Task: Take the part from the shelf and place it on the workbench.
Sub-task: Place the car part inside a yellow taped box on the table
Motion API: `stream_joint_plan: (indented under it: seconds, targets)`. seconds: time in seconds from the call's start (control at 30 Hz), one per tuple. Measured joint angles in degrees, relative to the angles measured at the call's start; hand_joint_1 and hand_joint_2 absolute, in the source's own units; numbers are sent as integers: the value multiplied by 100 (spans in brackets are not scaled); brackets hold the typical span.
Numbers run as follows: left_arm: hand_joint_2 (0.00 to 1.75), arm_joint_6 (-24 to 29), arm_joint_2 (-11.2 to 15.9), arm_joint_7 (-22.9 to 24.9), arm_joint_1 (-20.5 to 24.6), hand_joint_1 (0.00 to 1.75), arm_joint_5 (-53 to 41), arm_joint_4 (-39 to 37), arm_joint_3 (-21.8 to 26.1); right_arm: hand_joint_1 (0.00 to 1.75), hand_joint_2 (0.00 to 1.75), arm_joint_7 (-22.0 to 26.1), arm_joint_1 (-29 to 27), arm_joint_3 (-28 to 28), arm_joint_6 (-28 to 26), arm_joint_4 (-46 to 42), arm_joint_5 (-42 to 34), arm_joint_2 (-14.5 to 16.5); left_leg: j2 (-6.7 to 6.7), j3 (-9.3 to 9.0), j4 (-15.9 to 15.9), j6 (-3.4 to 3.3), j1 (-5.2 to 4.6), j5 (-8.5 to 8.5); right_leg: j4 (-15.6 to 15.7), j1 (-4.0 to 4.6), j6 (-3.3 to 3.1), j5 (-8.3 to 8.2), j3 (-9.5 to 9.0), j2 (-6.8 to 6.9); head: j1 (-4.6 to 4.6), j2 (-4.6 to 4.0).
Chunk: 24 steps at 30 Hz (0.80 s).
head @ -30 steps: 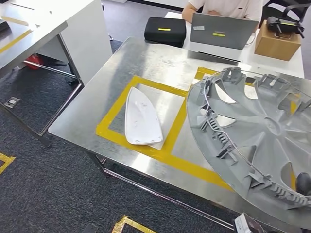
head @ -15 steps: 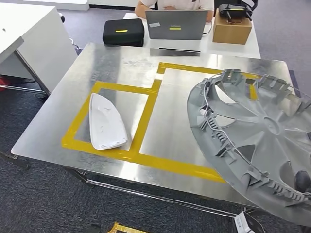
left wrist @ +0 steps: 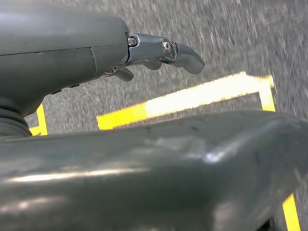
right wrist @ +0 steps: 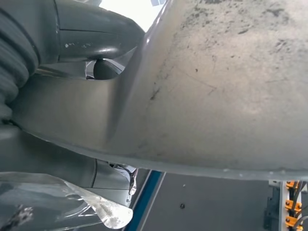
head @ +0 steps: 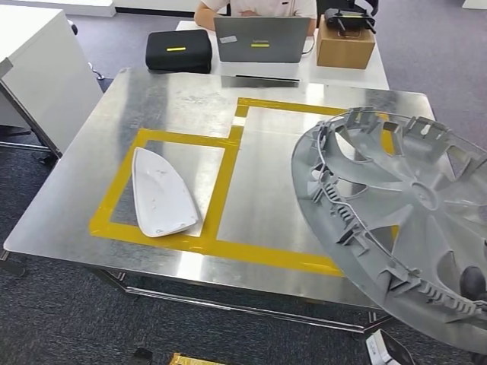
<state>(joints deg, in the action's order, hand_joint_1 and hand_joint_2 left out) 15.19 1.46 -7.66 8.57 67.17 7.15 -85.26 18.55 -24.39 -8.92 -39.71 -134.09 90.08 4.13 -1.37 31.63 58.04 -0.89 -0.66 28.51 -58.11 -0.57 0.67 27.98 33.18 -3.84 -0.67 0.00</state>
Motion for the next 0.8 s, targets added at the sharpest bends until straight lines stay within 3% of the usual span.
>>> stream_joint_plan:
  seconds: [0.17, 0.43, 0.53, 0.8]
  targets:
    - [0, 18, -21, -3, -1, 0, 82, 0, -20, 175, 175, -217, -28, 4, 0, 94, -1, 0, 0, 3, 6, -21, -6, -4, 16, -6, 26, -15, -3, 1, -1, 0]
    - [0, -3, -20, -6, -27, 0, 223, 0, -133, 175, 175, -1180, -245, 48, 2, 821, -2, -78, 0, 11, 6, -26, -3, -2, 16, -5, 29, -16, -3, 2, -4, 0]
    - [0, -16, -19, 2, -41, 0, 269, 0, -151, 175, 175, -1315, -269, 31, 2, 1089, -1, -137, -1, 12, 5, -28, -1, -3, 14, -2, 28, -16, 0, 3, -3, 0]
    - [0, -71, -14, 11, -85, 0, 318, 0, -285, 175, 175, -1921, -158, -277, 1, 2069, -101, -652, -8, 8, 5, -28, 4, -8, 12, 1, 28, -16, 4, 10, -2, 0]
